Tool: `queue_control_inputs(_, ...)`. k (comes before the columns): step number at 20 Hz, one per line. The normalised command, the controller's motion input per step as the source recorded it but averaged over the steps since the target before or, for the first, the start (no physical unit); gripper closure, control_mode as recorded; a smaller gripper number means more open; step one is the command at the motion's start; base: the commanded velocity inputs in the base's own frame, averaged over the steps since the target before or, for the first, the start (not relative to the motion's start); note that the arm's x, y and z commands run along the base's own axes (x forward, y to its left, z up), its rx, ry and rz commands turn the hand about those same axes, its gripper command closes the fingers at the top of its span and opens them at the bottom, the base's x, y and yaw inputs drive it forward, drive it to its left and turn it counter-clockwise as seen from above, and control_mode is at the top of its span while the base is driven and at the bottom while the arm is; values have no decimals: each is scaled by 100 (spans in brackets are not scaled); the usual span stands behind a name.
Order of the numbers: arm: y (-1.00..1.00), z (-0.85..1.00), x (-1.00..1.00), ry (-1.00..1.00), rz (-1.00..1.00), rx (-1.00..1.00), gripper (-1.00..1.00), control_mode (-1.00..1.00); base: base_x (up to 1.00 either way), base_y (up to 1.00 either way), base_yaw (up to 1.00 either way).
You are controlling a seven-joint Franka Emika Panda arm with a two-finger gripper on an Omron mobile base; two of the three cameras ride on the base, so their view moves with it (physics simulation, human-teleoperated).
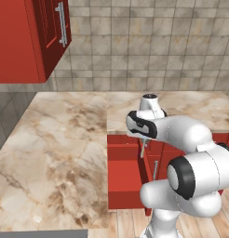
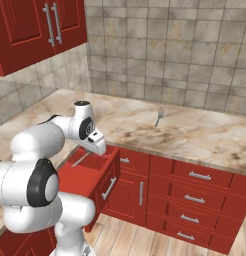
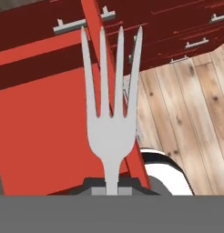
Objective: Organize the utensils by type. Pick up the wooden spoons from the counter and place them in the open cabinet. Then pick up the metallic utensils from the counter and place them in the open drawer.
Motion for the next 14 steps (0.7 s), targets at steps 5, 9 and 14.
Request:
queue_control_inputs(5, 21, -34, 0, 0, -14, -1, 100, -100, 0, 0, 0)
queue_control_inputs(9, 14, -28, 3, 0, -11, -1, 100, -100, 0, 0, 0)
queue_control_inputs(14, 3, -35, 2, 0, -4, 0, 100, -100, 0, 0, 0)
